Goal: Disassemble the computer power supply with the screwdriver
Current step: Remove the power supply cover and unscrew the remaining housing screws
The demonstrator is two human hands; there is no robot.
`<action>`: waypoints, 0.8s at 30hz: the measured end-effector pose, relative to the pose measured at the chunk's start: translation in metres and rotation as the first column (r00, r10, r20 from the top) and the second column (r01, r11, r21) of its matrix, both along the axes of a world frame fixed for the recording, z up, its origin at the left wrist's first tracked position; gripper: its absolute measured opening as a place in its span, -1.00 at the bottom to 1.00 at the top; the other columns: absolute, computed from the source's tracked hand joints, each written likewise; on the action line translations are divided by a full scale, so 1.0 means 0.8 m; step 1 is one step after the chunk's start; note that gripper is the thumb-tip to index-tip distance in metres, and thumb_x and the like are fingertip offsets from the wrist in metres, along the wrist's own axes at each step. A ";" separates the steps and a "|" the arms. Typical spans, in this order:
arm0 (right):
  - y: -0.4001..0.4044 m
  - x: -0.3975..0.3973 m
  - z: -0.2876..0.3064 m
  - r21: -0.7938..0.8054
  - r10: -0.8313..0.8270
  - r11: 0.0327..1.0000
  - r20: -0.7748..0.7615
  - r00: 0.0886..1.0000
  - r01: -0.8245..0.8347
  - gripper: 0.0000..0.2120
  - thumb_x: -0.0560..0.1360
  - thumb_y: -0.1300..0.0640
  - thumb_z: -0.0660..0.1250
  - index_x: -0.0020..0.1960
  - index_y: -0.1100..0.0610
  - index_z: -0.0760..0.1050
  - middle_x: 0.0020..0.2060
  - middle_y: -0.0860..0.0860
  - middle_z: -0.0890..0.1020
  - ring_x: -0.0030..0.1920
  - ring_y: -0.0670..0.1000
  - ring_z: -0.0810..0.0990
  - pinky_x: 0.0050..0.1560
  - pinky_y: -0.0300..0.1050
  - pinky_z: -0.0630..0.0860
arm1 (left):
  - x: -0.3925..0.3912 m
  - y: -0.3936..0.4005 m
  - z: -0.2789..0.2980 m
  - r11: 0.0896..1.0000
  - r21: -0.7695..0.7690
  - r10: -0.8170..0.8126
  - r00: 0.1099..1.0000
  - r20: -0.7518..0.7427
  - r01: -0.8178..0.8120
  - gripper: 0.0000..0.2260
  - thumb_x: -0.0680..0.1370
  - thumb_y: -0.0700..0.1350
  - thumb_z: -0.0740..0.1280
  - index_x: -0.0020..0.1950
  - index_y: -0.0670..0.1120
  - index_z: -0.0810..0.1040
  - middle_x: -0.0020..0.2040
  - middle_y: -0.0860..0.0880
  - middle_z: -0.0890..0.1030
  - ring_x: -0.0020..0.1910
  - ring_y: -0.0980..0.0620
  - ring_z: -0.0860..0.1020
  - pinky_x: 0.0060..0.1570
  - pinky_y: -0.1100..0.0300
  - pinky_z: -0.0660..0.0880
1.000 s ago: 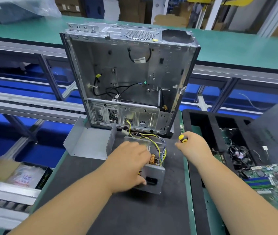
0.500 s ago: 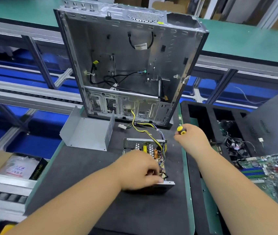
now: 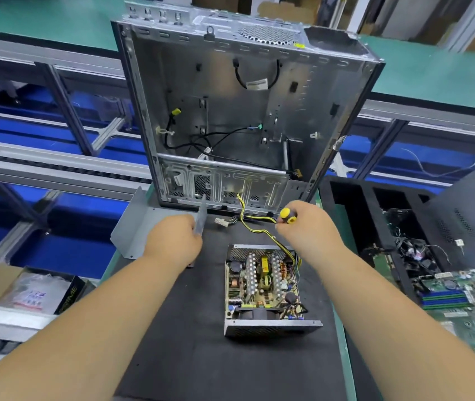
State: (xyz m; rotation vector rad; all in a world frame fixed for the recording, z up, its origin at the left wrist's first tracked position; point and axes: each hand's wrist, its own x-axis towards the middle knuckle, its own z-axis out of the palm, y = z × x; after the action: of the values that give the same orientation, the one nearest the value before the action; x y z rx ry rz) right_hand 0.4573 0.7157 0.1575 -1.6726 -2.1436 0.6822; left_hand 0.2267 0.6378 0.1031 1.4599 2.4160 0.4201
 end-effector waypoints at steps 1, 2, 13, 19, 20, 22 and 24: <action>0.000 -0.005 0.002 0.007 0.007 1.000 -0.003 1.000 -0.007 -0.97 0.46 0.14 0.34 -0.17 0.07 0.52 -0.25 0.02 0.60 -0.18 0.10 0.54 -0.20 -0.04 0.51 | -0.005 -0.004 0.006 0.999 0.034 0.007 1.000 -0.012 -0.006 -0.75 0.52 -0.11 0.28 -0.34 -0.07 0.34 -0.38 -0.01 0.43 -0.22 -0.16 0.52 -0.38 0.12 0.26; 0.001 -0.010 0.004 0.013 0.013 1.000 -0.001 1.000 -0.013 -0.97 0.46 0.14 0.34 -0.16 0.07 0.52 -0.24 0.02 0.60 -0.17 0.11 0.55 -0.17 -0.01 0.52 | -0.012 -0.009 0.014 0.997 0.071 0.024 1.000 -0.013 -0.023 -0.78 0.51 -0.14 0.29 -0.32 -0.09 0.36 -0.38 -0.03 0.45 -0.24 -0.15 0.49 -0.39 0.11 0.26; 0.015 -0.080 0.017 -0.027 0.142 0.989 -0.058 0.988 -0.144 -0.97 0.44 0.14 0.34 -0.15 0.08 0.49 -0.22 0.01 0.59 -0.15 0.11 0.57 -0.20 -0.04 0.50 | -0.098 -0.075 0.144 0.943 0.217 0.149 0.906 0.397 -0.251 -0.88 0.51 -0.06 0.42 -0.23 0.10 0.64 -0.17 -0.04 0.67 -0.12 -0.13 0.61 -0.12 -0.04 0.51; 0.019 -0.103 0.018 -0.056 0.204 0.977 -0.068 0.977 -0.208 -0.99 0.46 0.12 0.32 -0.14 0.04 0.50 -0.19 0.00 0.61 -0.14 0.10 0.58 -0.14 -0.02 0.54 | -0.107 -0.087 0.168 0.907 0.246 0.156 0.817 0.555 -0.341 -0.86 0.54 -0.11 0.40 -0.13 0.12 0.70 -0.17 -0.02 0.72 -0.19 -0.11 0.69 -0.16 -0.04 0.60; 0.019 -0.105 0.016 -0.054 0.212 0.975 -0.060 0.975 -0.215 -0.97 0.46 0.12 0.33 -0.16 0.03 0.49 -0.20 0.00 0.61 -0.13 0.10 0.58 -0.13 -0.02 0.54 | -0.105 -0.087 0.167 0.908 0.250 0.148 0.814 0.562 -0.337 -0.83 0.54 -0.12 0.39 -0.13 0.14 0.70 -0.17 -0.02 0.73 -0.18 -0.11 0.69 -0.14 -0.06 0.60; 0.021 -0.104 0.015 -0.050 0.223 0.973 -0.047 0.974 -0.226 -0.95 0.47 0.11 0.33 -0.17 0.03 0.49 -0.20 0.00 0.61 -0.12 0.10 0.57 -0.12 -0.01 0.54 | -0.101 -0.087 0.163 0.909 0.255 0.126 0.799 0.589 -0.331 -0.82 0.55 -0.12 0.39 -0.12 0.15 0.71 -0.16 -0.02 0.73 -0.13 -0.15 0.69 -0.04 -0.14 0.59; 0.027 -0.097 0.016 -0.048 0.218 0.975 -0.024 0.976 -0.219 -0.92 0.49 0.09 0.33 -0.17 0.05 0.49 -0.19 0.01 0.61 -0.11 0.10 0.57 -0.11 0.00 0.54 | -0.096 -0.084 0.156 0.913 0.248 0.114 0.785 0.610 -0.325 -0.84 0.55 -0.12 0.39 -0.11 0.13 0.71 -0.14 -0.02 0.73 -0.10 -0.16 0.69 0.02 -0.18 0.58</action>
State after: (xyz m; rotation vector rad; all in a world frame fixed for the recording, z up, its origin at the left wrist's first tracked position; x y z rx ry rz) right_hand 0.3799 0.7373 0.1705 -1.4604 -2.3374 0.8166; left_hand 0.1497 0.5706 0.2276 0.9394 2.0562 1.2076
